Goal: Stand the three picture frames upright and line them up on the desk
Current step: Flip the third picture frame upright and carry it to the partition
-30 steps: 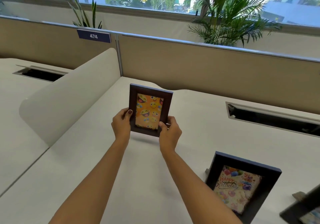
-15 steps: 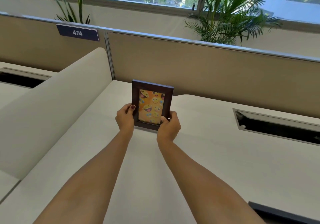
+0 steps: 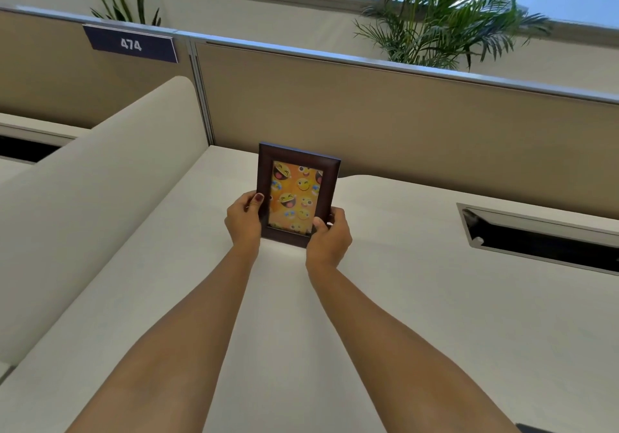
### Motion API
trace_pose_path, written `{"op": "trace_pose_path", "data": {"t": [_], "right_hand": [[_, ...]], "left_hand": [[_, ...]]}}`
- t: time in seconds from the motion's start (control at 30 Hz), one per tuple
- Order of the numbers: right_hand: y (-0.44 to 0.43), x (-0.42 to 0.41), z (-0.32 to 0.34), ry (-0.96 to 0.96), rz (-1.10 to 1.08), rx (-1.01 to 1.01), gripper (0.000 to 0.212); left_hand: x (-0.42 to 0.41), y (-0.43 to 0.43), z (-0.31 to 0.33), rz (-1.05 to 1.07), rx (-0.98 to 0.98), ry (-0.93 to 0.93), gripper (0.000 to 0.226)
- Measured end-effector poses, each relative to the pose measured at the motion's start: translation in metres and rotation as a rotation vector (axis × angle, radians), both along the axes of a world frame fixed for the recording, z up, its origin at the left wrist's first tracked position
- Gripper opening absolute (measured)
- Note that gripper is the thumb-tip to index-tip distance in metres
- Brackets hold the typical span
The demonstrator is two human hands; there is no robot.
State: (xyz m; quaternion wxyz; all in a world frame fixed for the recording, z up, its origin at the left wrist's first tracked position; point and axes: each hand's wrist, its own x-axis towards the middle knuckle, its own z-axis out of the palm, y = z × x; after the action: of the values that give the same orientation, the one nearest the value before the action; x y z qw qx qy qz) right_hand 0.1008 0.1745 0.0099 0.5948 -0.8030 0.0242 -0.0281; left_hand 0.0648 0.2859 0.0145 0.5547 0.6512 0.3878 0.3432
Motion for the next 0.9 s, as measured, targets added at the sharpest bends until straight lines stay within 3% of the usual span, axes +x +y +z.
{"op": "trace_pose_path", "data": {"t": [0.3, 0.53, 0.9], "right_hand": [[-0.003, -0.002, 0.003, 0.043, 0.056, -0.02, 0.025], [-0.01, -0.013, 0.011, 0.092, -0.007, 0.002, 0.077], [-0.027, -0.07, 0.099, -0.211, -0.026, 0.018, 0.046]], "left_hand": [[-0.003, 0.003, -0.001, -0.038, -0.033, -0.002, 0.028], [-0.021, 0.0, 0.007, 0.161, -0.094, -0.149, 0.032], [-0.068, -0.079, 0.053, 0.043, 0.085, -0.257, 0.019]]}}
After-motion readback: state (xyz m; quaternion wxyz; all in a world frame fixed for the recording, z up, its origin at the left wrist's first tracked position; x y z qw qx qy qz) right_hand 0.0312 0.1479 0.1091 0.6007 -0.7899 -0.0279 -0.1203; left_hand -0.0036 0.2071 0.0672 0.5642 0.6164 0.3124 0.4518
